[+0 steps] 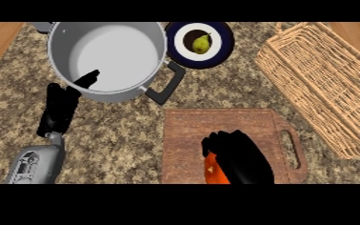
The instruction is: Pick the squash from the cutting board and place it in the basket
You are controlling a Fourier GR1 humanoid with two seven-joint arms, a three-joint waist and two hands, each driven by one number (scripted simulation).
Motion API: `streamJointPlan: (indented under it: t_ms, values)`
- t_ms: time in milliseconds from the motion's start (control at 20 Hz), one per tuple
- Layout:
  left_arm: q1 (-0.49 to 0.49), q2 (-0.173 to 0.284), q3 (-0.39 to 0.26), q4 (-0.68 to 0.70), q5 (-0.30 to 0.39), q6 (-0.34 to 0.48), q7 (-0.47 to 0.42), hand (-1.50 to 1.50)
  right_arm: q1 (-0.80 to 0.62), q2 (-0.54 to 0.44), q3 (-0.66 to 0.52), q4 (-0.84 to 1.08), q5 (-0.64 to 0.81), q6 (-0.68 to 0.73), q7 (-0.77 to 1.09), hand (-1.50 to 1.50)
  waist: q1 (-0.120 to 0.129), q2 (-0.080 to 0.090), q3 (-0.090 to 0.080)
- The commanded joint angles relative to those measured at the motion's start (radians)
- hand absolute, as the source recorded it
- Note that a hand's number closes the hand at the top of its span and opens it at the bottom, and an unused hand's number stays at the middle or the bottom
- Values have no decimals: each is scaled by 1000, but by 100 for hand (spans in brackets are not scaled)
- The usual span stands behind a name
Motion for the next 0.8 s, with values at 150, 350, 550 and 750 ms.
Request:
streamJointPlan:
  t_ms: [150, 350, 550, 750]
  values:
    - [16, -12, -7, -24, 1, 2, 21, 0, 57, 121, -120, -335, -262, 115, 69, 150, -12, -2, 2]
    - [-7, -9, -10, -17, -18, 13, 14, 0, -13, 211, -184, -535, -379, 198, 260, 150, -6, -1, 1]
    - [23, -18, -25, -48, -12, -2, 16, 0, -193, 214, -293, -631, -492, 242, 467, 150, 10, 1, 0]
    - [-15, -32, -8, -3, -17, 27, 12, 0, -362, 215, -344, -622, -566, 241, 635, 150, 1, 0, -1]
